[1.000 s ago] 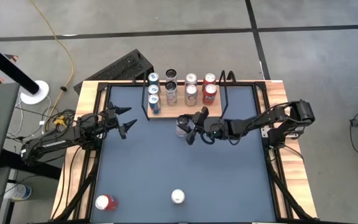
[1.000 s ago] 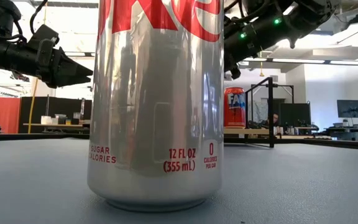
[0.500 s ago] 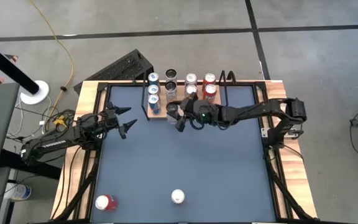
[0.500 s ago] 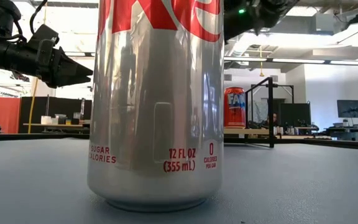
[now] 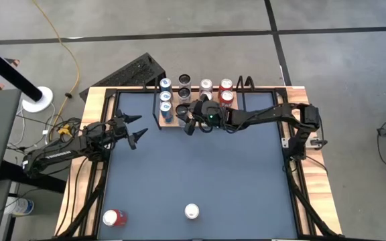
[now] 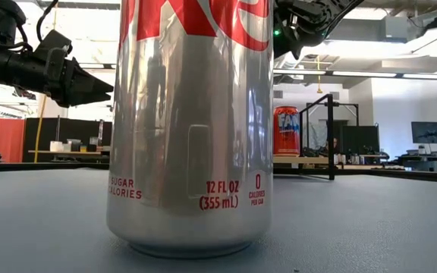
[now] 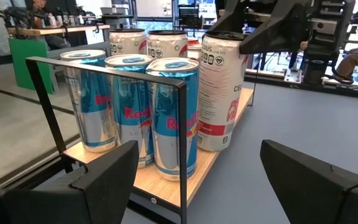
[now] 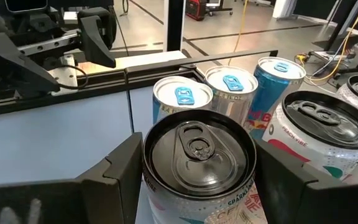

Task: Place canned beverage on shelf
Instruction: Put the pink and white soda can onto the shelf aligned with the other pink and white soda cans

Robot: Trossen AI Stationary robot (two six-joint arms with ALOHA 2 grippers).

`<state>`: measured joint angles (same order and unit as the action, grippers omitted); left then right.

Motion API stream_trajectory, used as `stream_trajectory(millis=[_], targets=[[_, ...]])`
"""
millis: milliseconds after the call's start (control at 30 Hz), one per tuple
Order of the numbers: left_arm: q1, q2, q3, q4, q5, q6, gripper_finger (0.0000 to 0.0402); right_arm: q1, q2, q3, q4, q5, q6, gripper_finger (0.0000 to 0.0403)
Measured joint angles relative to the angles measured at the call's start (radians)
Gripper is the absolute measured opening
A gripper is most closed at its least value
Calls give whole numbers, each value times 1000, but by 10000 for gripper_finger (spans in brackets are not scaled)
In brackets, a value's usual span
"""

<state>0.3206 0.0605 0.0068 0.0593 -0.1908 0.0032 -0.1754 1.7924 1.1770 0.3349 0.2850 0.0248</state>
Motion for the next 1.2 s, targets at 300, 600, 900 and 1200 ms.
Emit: stream_trajectory(millis=[300, 600, 900, 1200], targets=[[0, 0, 0, 0, 1, 0, 327, -17, 0, 0, -4, -10, -3, 240], [0, 0, 0, 0, 1, 0, 327, -48, 0, 0, -5, -22, 12, 240], [0, 0, 0, 0, 1, 0, 327, -75, -2, 0, -21, -109, 54, 240], [0, 0, 0, 0, 1, 0, 327, -82, -2, 0, -31, -123, 56, 240]])
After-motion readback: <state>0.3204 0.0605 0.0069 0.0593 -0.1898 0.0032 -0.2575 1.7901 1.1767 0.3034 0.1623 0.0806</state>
